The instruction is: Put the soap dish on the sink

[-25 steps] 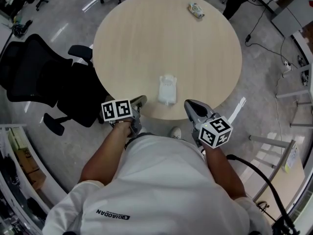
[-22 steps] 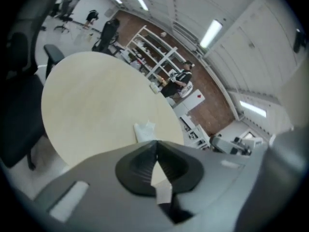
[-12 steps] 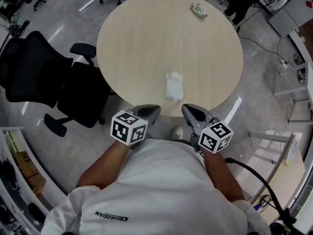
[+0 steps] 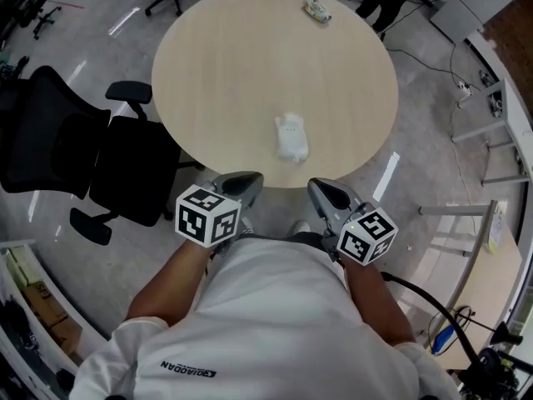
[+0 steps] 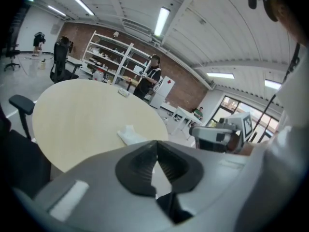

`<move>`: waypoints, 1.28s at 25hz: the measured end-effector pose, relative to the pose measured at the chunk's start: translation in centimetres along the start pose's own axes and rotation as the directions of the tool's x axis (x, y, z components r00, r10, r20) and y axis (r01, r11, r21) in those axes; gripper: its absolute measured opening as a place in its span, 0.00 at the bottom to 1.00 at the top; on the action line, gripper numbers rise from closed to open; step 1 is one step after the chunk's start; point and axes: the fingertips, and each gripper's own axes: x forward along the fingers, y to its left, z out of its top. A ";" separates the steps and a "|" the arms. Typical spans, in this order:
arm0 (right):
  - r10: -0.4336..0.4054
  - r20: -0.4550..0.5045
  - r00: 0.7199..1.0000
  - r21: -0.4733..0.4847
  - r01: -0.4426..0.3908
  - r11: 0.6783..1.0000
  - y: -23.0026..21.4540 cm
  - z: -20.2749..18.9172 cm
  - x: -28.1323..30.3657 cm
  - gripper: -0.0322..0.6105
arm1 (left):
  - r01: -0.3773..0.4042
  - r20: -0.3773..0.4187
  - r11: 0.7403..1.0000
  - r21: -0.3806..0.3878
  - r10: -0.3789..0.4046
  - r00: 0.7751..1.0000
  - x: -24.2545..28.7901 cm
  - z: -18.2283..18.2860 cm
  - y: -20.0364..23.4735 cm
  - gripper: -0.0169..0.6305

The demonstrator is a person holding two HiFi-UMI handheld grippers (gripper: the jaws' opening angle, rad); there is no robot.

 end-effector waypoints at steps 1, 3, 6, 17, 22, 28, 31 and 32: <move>0.004 -0.001 1.000 -0.007 -0.004 1.000 0.0 0.1 -0.4 0.05 | -0.001 0.012 1.000 -0.010 0.001 1.000 -0.2 0.1 -0.4 0.04; 0.021 0.002 1.000 -0.022 -0.021 1.000 0.1 0.7 -1.2 0.05 | -0.004 0.035 1.000 -0.022 0.005 0.999 -0.6 0.3 -1.4 0.04; 0.058 -0.001 0.998 -0.045 -0.058 0.997 0.1 1.4 -2.0 0.05 | -0.040 0.067 0.999 -0.032 0.042 0.997 -0.8 0.4 -2.5 0.04; 0.154 -0.016 0.988 -0.102 -0.155 0.983 -0.8 0.2 -7.4 0.05 | -0.143 0.147 0.985 -0.097 0.156 0.977 0.2 -1.6 -8.3 0.04; 0.183 -0.015 0.983 -0.092 -0.184 0.979 -1.7 -1.1 -10.2 0.05 | -0.177 0.135 0.977 -0.116 0.192 0.972 1.1 -3.4 -10.9 0.04; 0.224 -0.012 0.974 -0.086 -0.224 0.971 -1.8 -1.7 -11.0 0.05 | -0.192 0.102 0.969 -0.157 0.209 0.973 1.3 -4.9 -12.5 0.04; 0.226 -0.016 0.974 -0.089 -0.227 0.970 -1.1 -1.8 -11.0 0.05 | -0.219 0.091 0.967 -0.134 0.232 0.968 0.7 -5.0 -12.3 0.04; 0.222 -0.015 0.975 -0.095 -0.223 0.970 -0.9 -1.8 -11.0 0.05 | -0.227 0.094 0.966 -0.124 0.239 0.967 0.4 -4.9 -12.1 0.04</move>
